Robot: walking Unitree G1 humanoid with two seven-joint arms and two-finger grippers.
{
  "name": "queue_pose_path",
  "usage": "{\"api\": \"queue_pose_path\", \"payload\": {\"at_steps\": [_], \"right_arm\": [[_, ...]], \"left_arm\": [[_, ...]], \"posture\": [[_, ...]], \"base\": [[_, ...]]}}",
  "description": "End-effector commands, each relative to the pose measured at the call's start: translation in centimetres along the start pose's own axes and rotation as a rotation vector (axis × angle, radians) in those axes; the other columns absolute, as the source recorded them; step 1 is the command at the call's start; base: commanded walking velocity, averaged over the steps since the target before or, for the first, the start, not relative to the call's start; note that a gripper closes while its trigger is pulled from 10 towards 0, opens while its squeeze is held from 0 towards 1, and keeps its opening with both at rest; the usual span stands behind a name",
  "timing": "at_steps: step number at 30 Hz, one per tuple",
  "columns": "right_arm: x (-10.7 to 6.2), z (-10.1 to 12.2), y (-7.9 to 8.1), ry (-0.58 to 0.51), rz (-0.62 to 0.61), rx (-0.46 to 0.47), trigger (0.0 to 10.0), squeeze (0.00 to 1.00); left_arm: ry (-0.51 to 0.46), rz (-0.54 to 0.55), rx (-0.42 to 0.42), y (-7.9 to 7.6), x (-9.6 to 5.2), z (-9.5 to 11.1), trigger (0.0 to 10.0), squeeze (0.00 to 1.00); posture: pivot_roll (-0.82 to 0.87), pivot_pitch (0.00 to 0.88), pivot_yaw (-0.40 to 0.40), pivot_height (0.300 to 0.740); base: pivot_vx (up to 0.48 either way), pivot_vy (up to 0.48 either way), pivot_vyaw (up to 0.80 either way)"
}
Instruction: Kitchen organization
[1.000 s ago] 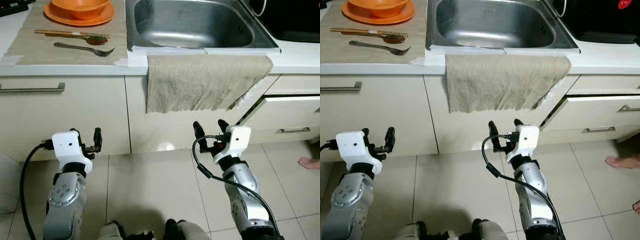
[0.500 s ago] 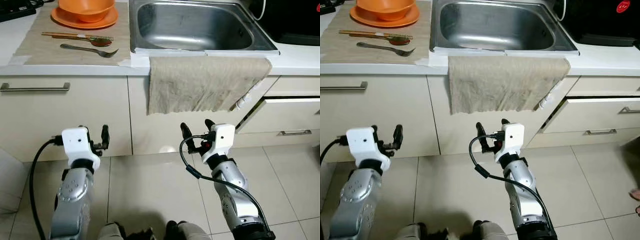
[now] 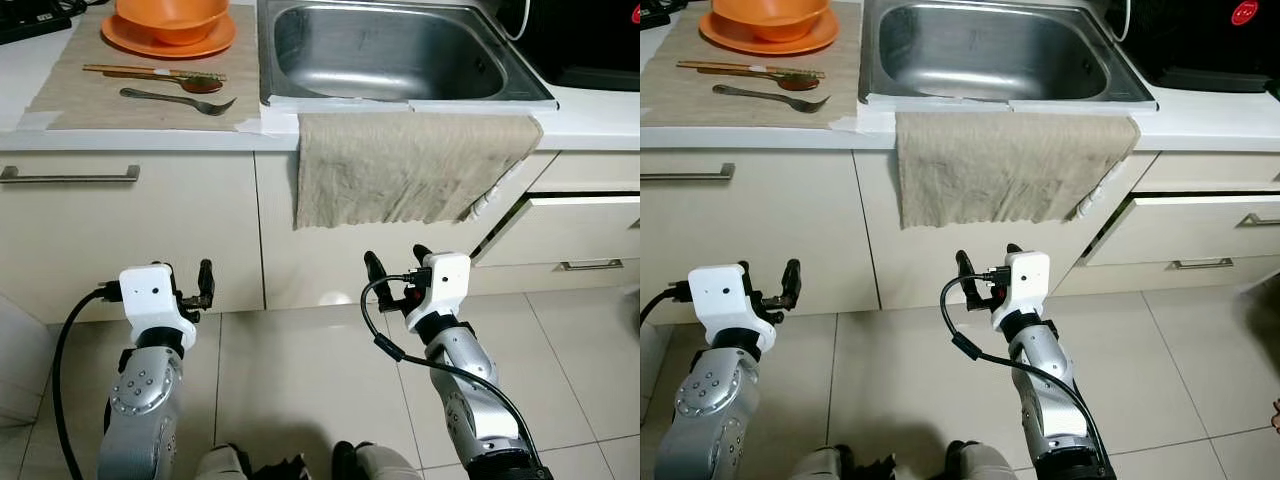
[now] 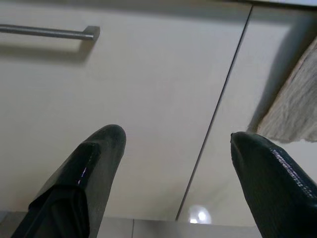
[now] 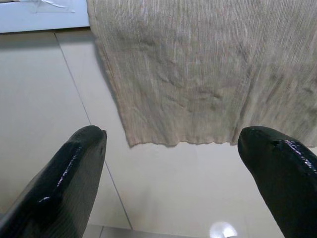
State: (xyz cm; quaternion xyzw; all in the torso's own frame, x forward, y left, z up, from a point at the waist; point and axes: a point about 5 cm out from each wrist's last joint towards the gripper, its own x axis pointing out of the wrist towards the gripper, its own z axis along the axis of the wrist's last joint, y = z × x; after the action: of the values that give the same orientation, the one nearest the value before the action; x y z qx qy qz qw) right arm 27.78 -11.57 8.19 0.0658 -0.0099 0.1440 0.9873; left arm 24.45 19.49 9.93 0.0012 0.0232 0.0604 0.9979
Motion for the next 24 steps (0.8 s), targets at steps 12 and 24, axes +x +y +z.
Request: {"api": "queue_pose_path", "payload": {"at_steps": [12,24], "right_arm": [[-0.6,1.5,-0.9,-0.062,0.139,0.026,10.0,0.00],[-1.8,3.1,-7.7,-0.038,0.100,-0.074,10.0,0.00]], "left_arm": [[-0.089,-0.122,-0.012,1.2,-0.8,1.2,10.0,0.00],[-0.074,-0.092,0.057,6.7,-1.5,1.8,10.0,0.00]], "posture": [[-0.10,0.114,-0.061,0.740],[-0.09,0.121,-0.070,0.740]], "base": [[0.000,0.000,0.00],[0.000,0.000,0.00]]}}
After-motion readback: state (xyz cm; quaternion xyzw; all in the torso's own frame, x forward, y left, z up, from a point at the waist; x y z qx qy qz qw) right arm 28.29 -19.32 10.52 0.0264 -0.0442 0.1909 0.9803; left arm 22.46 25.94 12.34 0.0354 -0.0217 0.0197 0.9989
